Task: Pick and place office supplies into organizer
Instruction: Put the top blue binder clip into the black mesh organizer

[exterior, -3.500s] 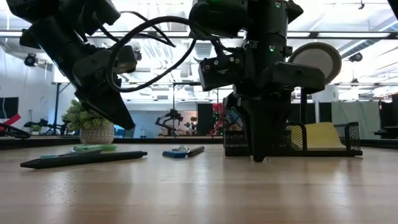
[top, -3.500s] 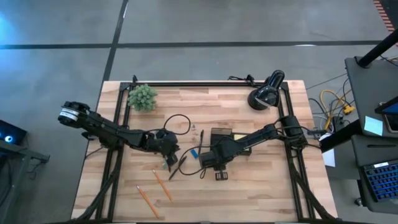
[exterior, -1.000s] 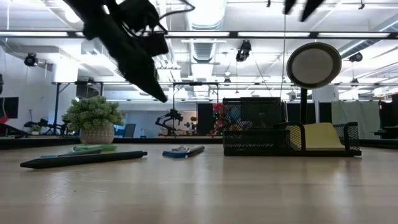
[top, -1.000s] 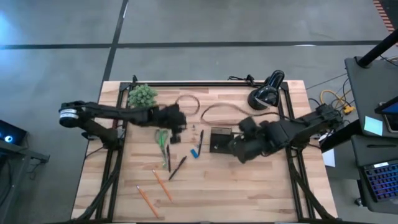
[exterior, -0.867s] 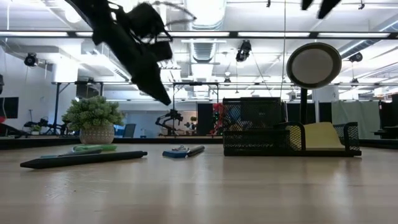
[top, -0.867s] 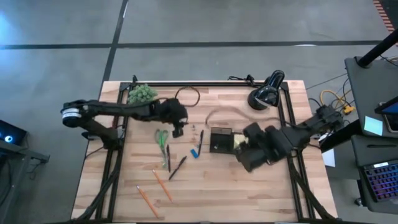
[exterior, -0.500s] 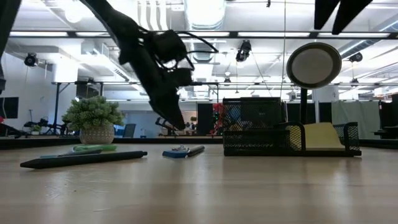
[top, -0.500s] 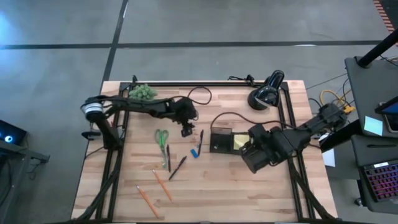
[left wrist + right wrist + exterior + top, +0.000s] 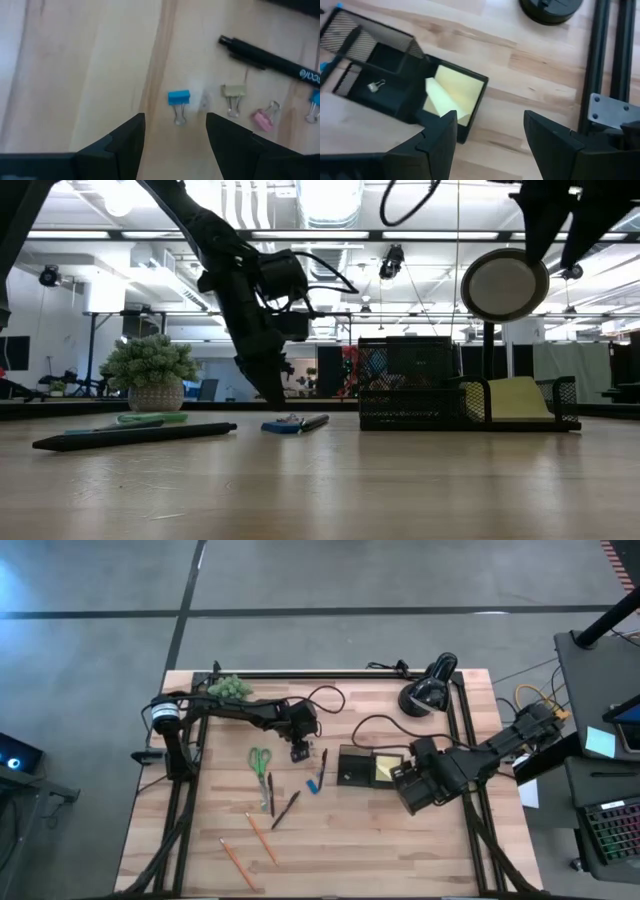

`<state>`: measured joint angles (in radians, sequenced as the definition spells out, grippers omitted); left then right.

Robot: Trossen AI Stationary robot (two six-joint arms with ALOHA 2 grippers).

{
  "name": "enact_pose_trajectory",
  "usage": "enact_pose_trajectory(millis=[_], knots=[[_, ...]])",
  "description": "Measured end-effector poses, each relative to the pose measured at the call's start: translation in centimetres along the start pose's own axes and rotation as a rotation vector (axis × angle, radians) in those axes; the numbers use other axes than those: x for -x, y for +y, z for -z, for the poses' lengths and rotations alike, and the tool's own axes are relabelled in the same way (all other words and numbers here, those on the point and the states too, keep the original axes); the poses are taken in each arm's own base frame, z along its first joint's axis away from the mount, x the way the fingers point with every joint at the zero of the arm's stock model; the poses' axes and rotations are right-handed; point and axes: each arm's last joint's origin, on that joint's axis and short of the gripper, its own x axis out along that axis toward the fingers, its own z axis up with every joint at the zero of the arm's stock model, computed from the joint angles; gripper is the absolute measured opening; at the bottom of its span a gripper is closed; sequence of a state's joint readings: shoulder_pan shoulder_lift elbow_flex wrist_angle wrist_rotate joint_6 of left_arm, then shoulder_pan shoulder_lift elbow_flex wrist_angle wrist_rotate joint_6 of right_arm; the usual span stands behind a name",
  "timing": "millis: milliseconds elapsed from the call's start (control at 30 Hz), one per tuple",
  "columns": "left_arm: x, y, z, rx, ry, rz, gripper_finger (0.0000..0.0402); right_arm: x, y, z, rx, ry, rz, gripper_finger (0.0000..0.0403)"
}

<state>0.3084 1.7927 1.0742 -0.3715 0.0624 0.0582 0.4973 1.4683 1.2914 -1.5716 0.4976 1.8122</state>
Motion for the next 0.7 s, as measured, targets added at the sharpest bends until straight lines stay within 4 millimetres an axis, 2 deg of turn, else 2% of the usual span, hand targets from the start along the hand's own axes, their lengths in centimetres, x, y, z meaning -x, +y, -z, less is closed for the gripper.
enact_pose_trajectory(millis=[367, 700], knots=[[0.2, 0.0, -0.8, 0.009, -0.058, 0.005, 0.0198, -1.2, -1.7, 0.1, -0.046, -0.056, 0.014, 0.0219], [0.3, 0.1, -1.0, 0.102, -0.069, 0.004, 0.0198, -2.0, -2.4, -1.3, -0.074, -0.140, 0.013, 0.0219]])
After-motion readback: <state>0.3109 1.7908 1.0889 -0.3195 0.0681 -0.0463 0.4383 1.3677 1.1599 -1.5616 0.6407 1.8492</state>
